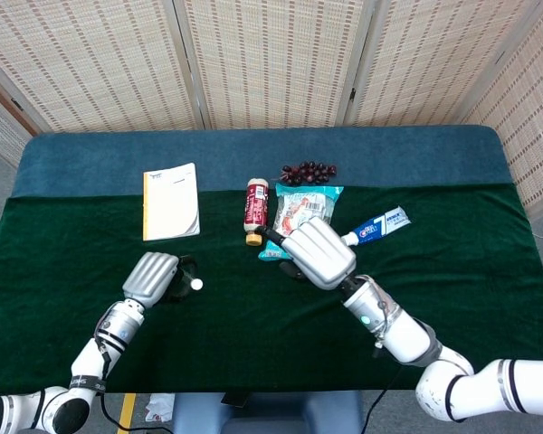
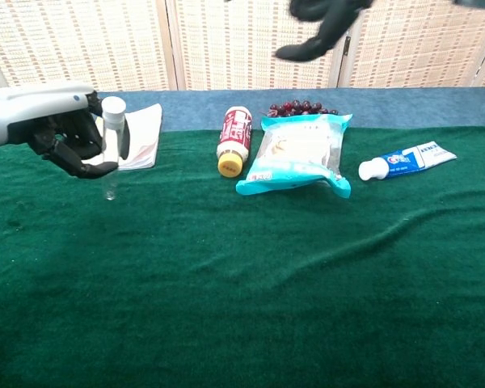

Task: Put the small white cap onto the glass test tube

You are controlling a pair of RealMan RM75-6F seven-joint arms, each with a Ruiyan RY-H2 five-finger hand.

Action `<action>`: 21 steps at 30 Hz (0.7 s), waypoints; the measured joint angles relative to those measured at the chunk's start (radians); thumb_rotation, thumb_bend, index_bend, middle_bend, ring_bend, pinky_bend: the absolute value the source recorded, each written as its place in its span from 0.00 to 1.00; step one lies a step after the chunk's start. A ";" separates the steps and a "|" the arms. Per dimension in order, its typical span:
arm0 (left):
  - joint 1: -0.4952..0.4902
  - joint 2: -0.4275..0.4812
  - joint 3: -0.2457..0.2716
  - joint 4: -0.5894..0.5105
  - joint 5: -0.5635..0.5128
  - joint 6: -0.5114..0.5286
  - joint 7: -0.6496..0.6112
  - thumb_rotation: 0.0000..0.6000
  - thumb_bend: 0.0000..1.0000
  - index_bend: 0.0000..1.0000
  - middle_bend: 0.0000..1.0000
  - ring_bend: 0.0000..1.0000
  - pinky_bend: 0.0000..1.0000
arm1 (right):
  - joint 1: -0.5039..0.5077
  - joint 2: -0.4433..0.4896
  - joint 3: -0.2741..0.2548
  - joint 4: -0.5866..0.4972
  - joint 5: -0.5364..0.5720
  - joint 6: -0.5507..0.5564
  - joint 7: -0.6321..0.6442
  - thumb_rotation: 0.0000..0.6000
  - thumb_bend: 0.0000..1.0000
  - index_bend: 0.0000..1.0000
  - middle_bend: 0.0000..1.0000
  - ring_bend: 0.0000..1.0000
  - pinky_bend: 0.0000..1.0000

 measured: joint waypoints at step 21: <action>-0.043 -0.244 0.044 0.134 -0.105 0.172 0.634 1.00 0.51 0.73 0.95 0.91 0.84 | -0.153 0.085 -0.043 0.067 -0.120 0.041 0.187 0.98 0.37 0.23 1.00 1.00 1.00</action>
